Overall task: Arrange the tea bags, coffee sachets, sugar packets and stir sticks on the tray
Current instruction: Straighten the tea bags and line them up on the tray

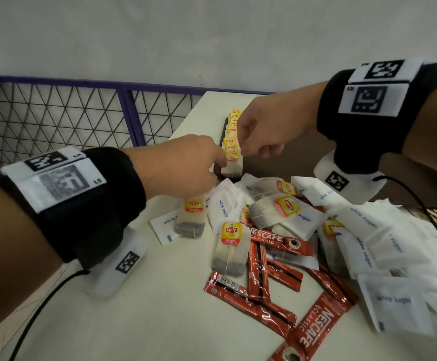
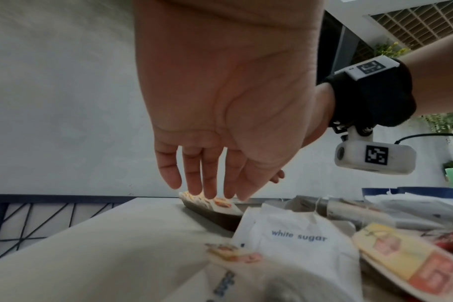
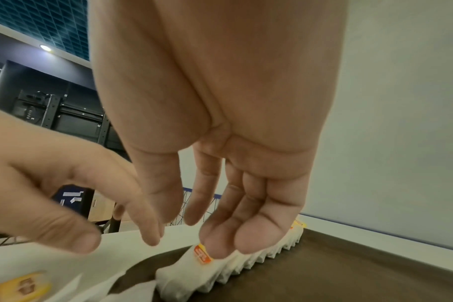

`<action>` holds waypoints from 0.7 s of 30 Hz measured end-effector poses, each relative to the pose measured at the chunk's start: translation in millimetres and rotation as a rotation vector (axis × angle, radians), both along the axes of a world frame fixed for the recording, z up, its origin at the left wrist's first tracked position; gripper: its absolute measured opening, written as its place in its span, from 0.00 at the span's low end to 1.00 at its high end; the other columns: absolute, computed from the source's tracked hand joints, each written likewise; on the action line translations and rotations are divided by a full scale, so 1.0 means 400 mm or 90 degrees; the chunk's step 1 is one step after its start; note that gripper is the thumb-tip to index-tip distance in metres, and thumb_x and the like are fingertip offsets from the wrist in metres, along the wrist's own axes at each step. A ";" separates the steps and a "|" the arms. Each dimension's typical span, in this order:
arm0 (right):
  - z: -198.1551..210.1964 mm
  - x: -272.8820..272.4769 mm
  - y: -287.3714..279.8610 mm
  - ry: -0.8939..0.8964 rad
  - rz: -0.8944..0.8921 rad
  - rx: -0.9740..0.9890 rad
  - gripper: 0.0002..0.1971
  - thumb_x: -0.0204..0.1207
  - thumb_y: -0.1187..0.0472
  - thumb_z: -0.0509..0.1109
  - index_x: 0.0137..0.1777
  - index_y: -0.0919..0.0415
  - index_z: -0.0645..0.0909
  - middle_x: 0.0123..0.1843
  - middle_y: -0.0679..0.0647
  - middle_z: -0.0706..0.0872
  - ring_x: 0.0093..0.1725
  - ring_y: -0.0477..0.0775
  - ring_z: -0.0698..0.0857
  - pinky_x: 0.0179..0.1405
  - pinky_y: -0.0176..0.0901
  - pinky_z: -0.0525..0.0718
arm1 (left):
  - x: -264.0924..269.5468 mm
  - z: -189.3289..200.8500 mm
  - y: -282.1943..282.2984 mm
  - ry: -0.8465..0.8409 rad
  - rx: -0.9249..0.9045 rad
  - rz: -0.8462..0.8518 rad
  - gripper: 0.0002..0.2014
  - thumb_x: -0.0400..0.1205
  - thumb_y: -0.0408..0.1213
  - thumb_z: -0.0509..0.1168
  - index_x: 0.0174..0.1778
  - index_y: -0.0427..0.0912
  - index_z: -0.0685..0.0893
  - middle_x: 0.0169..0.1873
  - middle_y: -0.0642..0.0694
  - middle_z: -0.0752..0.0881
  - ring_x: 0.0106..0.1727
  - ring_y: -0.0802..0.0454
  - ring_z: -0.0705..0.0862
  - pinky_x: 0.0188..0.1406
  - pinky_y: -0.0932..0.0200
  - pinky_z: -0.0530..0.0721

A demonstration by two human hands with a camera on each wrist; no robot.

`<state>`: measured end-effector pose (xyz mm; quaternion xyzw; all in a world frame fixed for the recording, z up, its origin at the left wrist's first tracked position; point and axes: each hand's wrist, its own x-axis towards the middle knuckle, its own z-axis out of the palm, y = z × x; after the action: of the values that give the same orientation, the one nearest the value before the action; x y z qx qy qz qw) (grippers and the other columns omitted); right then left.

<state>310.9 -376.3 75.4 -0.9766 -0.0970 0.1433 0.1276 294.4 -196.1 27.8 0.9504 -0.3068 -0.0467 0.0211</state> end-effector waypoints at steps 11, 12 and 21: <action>-0.037 -0.204 -0.077 0.089 -0.066 -0.150 0.23 0.76 0.37 0.74 0.37 0.58 0.86 0.30 0.49 0.87 0.30 0.51 0.81 0.27 0.39 0.77 | -0.113 -0.023 0.071 0.082 0.081 0.190 0.24 0.82 0.62 0.63 0.41 0.42 0.84 0.37 0.46 0.87 0.39 0.49 0.84 0.36 0.55 0.80; -0.044 -0.215 -0.076 0.086 -0.073 -0.146 0.22 0.76 0.38 0.74 0.37 0.59 0.86 0.31 0.50 0.87 0.30 0.51 0.81 0.26 0.39 0.77 | -0.120 -0.030 0.066 0.073 0.077 0.192 0.23 0.81 0.62 0.64 0.38 0.43 0.82 0.35 0.47 0.85 0.36 0.50 0.81 0.31 0.57 0.76; -0.084 -0.273 -0.055 -0.032 -0.104 -0.043 0.17 0.76 0.48 0.79 0.55 0.61 0.88 0.55 0.57 0.90 0.53 0.58 0.89 0.42 0.42 0.84 | -0.142 -0.024 0.044 0.078 -0.025 0.201 0.19 0.74 0.51 0.78 0.54 0.46 0.83 0.44 0.52 0.85 0.40 0.52 0.80 0.34 0.59 0.74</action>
<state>201.9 -398.1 41.9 -0.9883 -0.0150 0.1106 0.1037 237.7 -178.5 18.1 0.9815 -0.1529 -0.0946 0.0653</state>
